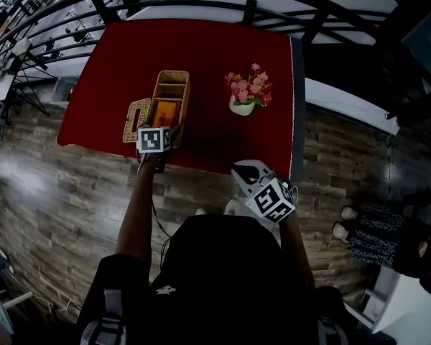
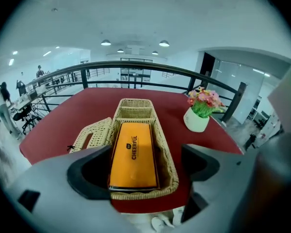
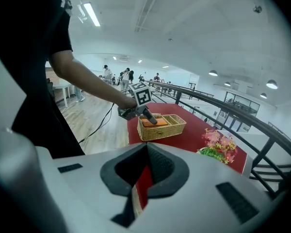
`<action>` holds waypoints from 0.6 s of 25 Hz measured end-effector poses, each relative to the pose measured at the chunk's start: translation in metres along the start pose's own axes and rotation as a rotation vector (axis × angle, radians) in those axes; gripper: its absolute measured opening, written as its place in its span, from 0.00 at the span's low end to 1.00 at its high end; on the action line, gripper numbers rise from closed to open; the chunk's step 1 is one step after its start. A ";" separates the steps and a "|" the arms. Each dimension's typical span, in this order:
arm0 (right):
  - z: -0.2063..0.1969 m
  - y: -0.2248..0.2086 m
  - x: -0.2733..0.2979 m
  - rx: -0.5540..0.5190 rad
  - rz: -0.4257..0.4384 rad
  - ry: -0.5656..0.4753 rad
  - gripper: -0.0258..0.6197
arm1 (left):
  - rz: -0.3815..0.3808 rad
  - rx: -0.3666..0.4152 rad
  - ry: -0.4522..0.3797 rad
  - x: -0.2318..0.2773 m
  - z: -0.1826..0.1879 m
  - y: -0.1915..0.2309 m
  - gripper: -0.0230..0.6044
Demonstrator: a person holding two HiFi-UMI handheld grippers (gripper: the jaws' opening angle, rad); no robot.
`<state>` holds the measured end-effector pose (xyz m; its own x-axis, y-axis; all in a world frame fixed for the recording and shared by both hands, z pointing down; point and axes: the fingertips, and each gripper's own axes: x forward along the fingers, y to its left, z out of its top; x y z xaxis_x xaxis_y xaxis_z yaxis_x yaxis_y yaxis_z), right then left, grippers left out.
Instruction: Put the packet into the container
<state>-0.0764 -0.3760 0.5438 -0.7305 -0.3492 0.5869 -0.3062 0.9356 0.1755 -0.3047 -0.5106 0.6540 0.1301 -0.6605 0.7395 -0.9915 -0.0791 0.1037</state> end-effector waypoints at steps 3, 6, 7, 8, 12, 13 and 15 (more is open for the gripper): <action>0.003 -0.003 -0.001 0.011 -0.026 -0.020 0.07 | -0.078 -0.029 -0.039 -0.026 0.003 -0.019 0.74; 0.010 -0.013 -0.004 0.045 -0.079 -0.072 0.07 | -0.143 0.001 -0.167 -0.068 0.025 -0.047 0.54; 0.012 -0.018 -0.005 0.067 -0.099 -0.099 0.07 | -0.144 0.026 -0.204 -0.079 0.029 -0.055 0.44; 0.016 -0.022 -0.006 0.095 -0.120 -0.129 0.07 | -0.140 0.048 -0.234 -0.088 0.032 -0.062 0.30; 0.022 -0.036 -0.013 0.225 -0.171 -0.228 0.07 | -0.175 0.070 -0.316 -0.113 0.026 -0.090 0.14; 0.022 -0.039 -0.015 0.255 -0.178 -0.248 0.07 | -0.189 0.067 -0.329 -0.118 0.024 -0.096 0.13; 0.022 -0.045 -0.018 0.305 -0.192 -0.287 0.07 | -0.209 0.052 -0.358 -0.130 0.022 -0.106 0.09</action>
<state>-0.0631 -0.4128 0.5076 -0.7695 -0.5550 0.3160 -0.5867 0.8098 -0.0063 -0.2163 -0.4332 0.5321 0.3258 -0.8435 0.4271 -0.9445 -0.2703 0.1865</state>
